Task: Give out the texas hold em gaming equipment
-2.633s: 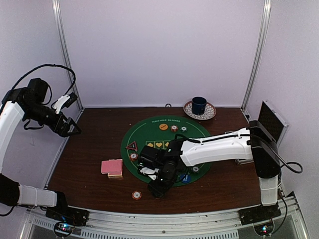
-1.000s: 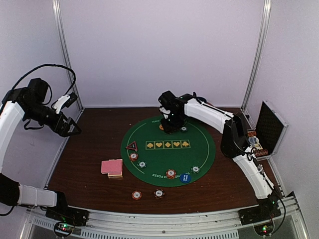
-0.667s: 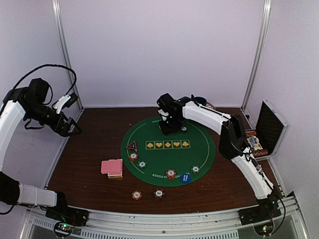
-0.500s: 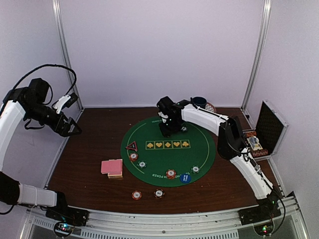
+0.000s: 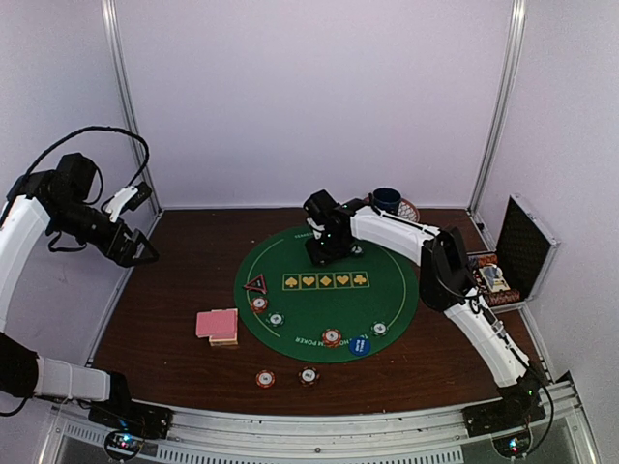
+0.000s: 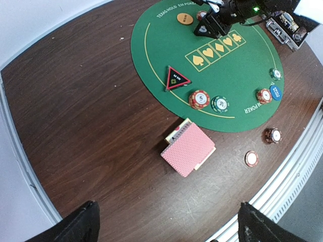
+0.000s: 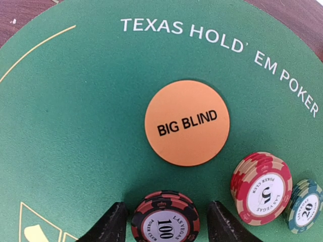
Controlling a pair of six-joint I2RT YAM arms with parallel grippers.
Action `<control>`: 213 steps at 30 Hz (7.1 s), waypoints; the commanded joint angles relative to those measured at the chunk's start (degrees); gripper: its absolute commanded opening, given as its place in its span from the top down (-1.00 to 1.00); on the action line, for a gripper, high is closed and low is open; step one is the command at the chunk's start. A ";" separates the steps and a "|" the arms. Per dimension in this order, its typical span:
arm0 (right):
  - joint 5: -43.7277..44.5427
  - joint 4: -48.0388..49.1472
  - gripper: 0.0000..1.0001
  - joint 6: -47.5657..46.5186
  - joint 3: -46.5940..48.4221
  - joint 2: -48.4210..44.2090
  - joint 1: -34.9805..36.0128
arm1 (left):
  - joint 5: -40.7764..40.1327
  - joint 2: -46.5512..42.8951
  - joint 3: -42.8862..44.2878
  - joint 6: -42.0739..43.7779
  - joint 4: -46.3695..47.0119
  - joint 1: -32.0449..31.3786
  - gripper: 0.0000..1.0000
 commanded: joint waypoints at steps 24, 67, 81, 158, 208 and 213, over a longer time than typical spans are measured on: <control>-1.09 4.65 -0.39 -0.66 -44.87 -39.62 18.11 | -0.27 -1.91 0.32 0.89 0.11 0.38 -0.95; -9.50 3.73 -0.10 -2.68 -54.08 -35.46 32.81 | -0.26 -1.94 1.18 0.67 -0.71 0.39 -0.95; -9.12 3.09 0.03 -3.03 -53.47 -33.99 32.81 | -0.57 -2.06 1.09 0.73 -0.74 0.36 -0.95; -9.34 4.29 -0.59 -2.36 -54.93 -35.82 31.58 | 0.18 -3.32 -3.66 3.29 0.85 0.35 -0.95; -2.72 0.80 0.50 -2.31 -58.90 -45.78 9.71 | -0.30 -2.62 -1.45 3.63 -0.17 0.38 -0.95; -1.99 2.11 0.51 -0.89 -59.90 -45.27 7.53 | 0.27 -2.30 -1.60 3.71 -0.24 0.39 -0.95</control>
